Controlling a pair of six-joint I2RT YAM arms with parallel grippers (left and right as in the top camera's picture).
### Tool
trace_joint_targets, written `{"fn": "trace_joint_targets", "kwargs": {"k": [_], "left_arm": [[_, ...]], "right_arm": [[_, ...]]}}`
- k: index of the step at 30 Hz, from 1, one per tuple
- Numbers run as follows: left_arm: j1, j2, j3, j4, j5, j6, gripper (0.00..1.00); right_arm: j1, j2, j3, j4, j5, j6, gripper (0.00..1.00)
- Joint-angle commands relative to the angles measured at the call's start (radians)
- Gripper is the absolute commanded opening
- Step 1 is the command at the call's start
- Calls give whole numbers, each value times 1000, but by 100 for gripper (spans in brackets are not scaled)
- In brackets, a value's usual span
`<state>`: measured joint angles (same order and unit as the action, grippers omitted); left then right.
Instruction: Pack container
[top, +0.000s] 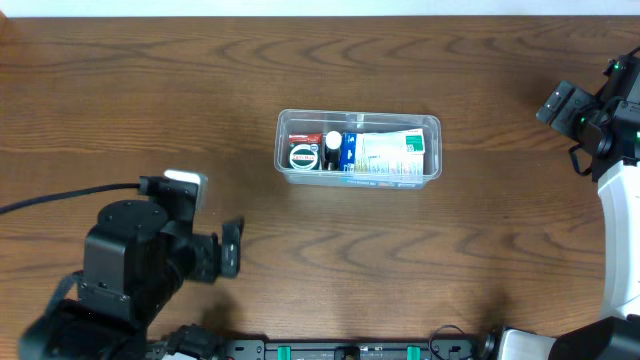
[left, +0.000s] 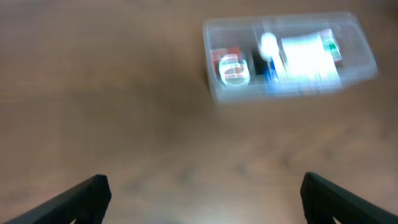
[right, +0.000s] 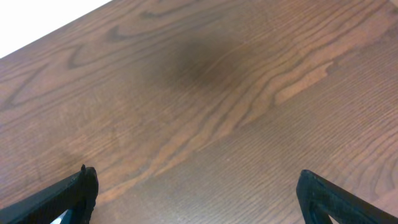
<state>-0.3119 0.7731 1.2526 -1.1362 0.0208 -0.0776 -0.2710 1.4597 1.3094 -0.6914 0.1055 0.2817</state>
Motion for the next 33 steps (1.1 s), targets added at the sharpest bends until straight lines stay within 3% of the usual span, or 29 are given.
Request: {"fn": "trace_joint_targets", "kwargs": {"k": [1, 10, 16, 25, 33], "left_arm": [[77, -79, -150, 144, -37, 40, 98], [279, -320, -674, 794, 51, 39, 98], [330, -429, -927, 1072, 140, 39, 98], [330, -570, -1165, 1257, 152, 36, 98], [351, -664, -1249, 1220, 151, 37, 98]], "right_arm": [[-6, -1, 4, -1, 3, 13, 99], [-6, -1, 4, -1, 3, 13, 99], [-6, -1, 4, -1, 3, 13, 99], [-6, -1, 4, -1, 3, 13, 99], [-6, -1, 4, -1, 3, 13, 99]]}}
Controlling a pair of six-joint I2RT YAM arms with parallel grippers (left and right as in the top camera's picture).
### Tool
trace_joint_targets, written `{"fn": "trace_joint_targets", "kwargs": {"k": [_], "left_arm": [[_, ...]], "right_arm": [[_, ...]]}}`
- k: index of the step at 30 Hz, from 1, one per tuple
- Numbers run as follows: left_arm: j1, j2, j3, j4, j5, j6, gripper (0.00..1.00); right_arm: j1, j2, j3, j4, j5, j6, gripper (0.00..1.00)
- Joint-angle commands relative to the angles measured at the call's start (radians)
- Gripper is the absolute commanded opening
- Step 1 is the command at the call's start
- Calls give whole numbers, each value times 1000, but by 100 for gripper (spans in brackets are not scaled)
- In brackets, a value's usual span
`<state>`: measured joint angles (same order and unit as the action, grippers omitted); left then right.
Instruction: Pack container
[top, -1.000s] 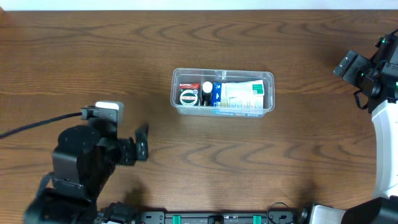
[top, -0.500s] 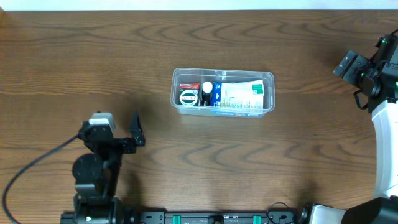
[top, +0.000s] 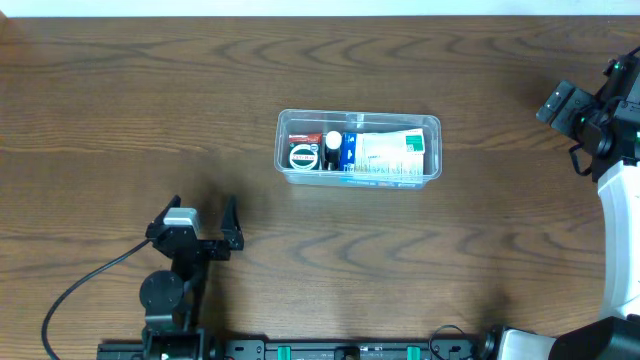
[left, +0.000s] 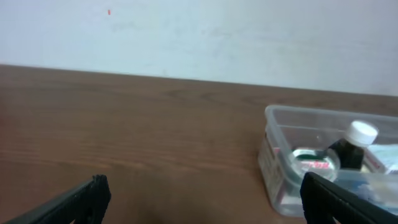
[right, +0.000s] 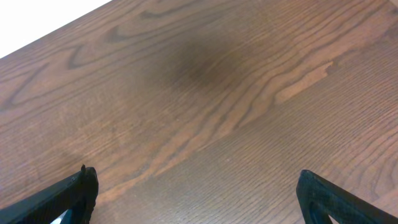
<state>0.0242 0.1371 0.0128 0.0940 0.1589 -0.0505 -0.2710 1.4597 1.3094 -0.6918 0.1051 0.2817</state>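
Observation:
A clear plastic container (top: 358, 149) sits at the table's middle, filled with a round tin (top: 302, 157), a white-capped dark bottle (top: 332, 148) and a blue-and-white box (top: 385, 155). The left wrist view catches its near end (left: 323, 165) with the bottle (left: 353, 144) standing inside. My left gripper (top: 194, 222) rests low at the front left, folded back near its base, open and empty, well short of the container. At the far right edge my right gripper (top: 567, 108) stands open over bare wood (right: 205, 124), holding nothing.
A black cable (top: 80, 285) trails from the left arm toward the front left corner. The table's back edge meets a pale wall (left: 199, 37). The right arm's white body (top: 620, 230) lines the right edge.
My left arm has drawn back and folded down at the front left; its camera now looks level across the table at the container instead of down on it. The right arm has not moved.

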Motion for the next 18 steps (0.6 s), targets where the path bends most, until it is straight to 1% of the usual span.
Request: {"fn": "trace_joint_targets", "kwargs": {"k": [1, 5, 7, 18], "left_arm": [[20, -35, -9, -26, 13, 10, 98], [37, -68, -9, -89, 13, 14, 98], [39, -89, -9, -150, 10, 14, 98], [39, -136, -9, -150, -6, 13, 98]], "right_arm": [[-6, -1, 4, -1, 3, 13, 99], [-6, -1, 4, -1, 3, 14, 99], [-6, -1, 4, -1, 3, 13, 99], [-6, -1, 4, -1, 3, 13, 99]]}}
